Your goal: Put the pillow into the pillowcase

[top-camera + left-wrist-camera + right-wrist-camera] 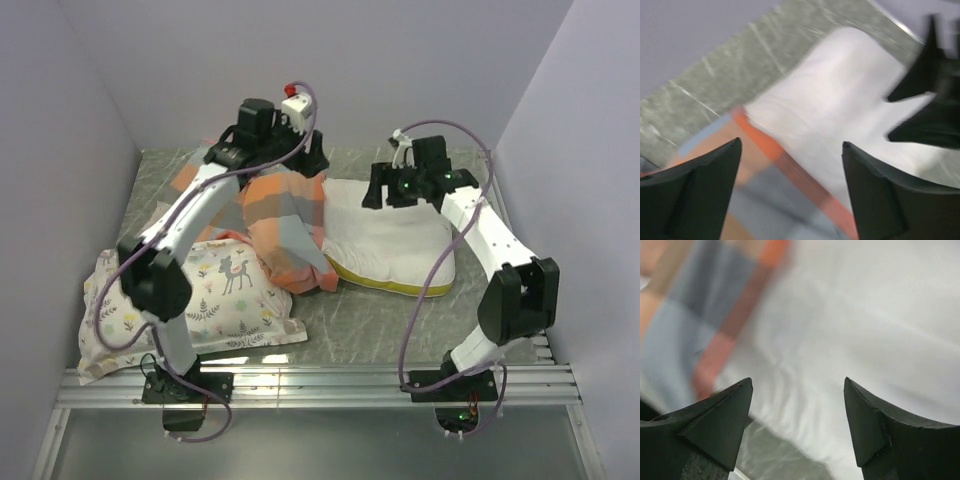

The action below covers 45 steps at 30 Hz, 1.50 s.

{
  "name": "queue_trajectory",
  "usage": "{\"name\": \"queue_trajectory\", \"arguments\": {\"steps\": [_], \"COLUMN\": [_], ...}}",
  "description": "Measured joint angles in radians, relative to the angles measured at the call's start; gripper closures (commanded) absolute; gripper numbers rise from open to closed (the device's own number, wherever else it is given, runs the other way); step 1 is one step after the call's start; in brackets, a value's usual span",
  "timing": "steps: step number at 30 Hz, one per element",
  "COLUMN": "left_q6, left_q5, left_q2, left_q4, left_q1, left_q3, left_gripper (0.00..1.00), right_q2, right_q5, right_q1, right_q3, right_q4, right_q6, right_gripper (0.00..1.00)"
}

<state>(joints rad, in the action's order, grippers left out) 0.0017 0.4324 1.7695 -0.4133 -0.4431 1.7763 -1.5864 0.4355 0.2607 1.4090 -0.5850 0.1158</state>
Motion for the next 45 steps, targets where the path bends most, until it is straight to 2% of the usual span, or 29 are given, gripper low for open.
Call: {"name": "queue_trajectory", "arguments": {"steps": [3,8,12,16,17,22,23,26,28,29,32,36,41,45], "left_q6": [-0.031,-0.058,-0.063,-0.05,-0.048,-0.065,-0.073,-0.082,-0.087,-0.087,-0.097,-0.095,-0.09,-0.089], "left_q5": [-0.119,-0.28,-0.363,-0.423,-0.435,-0.454,-0.448,-0.409,-0.391,-0.386,-0.381,-0.432,-0.556,-0.602], "left_q2": [0.203,0.517,0.616,0.62,0.62,0.628,0.631,0.644,0.665,0.679,0.711,0.716,0.715,0.7], "left_q4": [0.026,0.024,0.029,0.055,0.065,0.119,0.132,0.172,0.18,0.188,0.198,0.224,0.277,0.318], "left_q1": [-0.005,-0.011,-0.015,-0.029,-0.033,-0.039,-0.039,-0.04,-0.046,-0.051,-0.078,-0.115,-0.127,-0.108], "left_q3": [0.158,0.359,0.365,0.341,0.341,0.341,0.341,0.342,0.366,0.381,0.402,0.376,0.324,0.283], "left_gripper": [0.06,0.12,0.18,0.24,0.28,0.49,0.6,0.74,0.7,0.56,0.39,0.34,0.32,0.31], "right_q2": [-0.1,-0.322,-0.396,-0.394,-0.395,-0.414,-0.417,-0.425,-0.43,-0.43,-0.43,-0.397,-0.248,-0.137], "right_q5": [-0.108,-0.188,-0.195,-0.182,-0.177,-0.135,-0.126,-0.094,-0.077,-0.07,-0.055,-0.051,-0.075,-0.118], "right_q1": [-0.072,-0.196,-0.262,-0.265,-0.264,-0.266,-0.266,-0.268,-0.267,-0.266,-0.264,-0.258,-0.247,-0.245], "right_q3": [0.068,0.138,0.138,0.139,0.139,0.138,0.135,0.123,0.12,0.12,0.12,0.093,0.02,0.009], "right_q4": [-0.003,-0.022,-0.045,-0.048,-0.05,-0.055,-0.053,-0.047,-0.044,-0.043,-0.043,-0.042,-0.07,-0.084], "right_q6": [0.0,0.041,0.071,0.069,0.069,0.043,0.039,0.021,0.015,0.015,0.011,-0.012,-0.048,-0.058], "right_gripper": [0.18,0.17,0.14,0.15,0.17,0.4,0.43,0.53,0.55,0.55,0.5,0.43,0.32,0.18]}}
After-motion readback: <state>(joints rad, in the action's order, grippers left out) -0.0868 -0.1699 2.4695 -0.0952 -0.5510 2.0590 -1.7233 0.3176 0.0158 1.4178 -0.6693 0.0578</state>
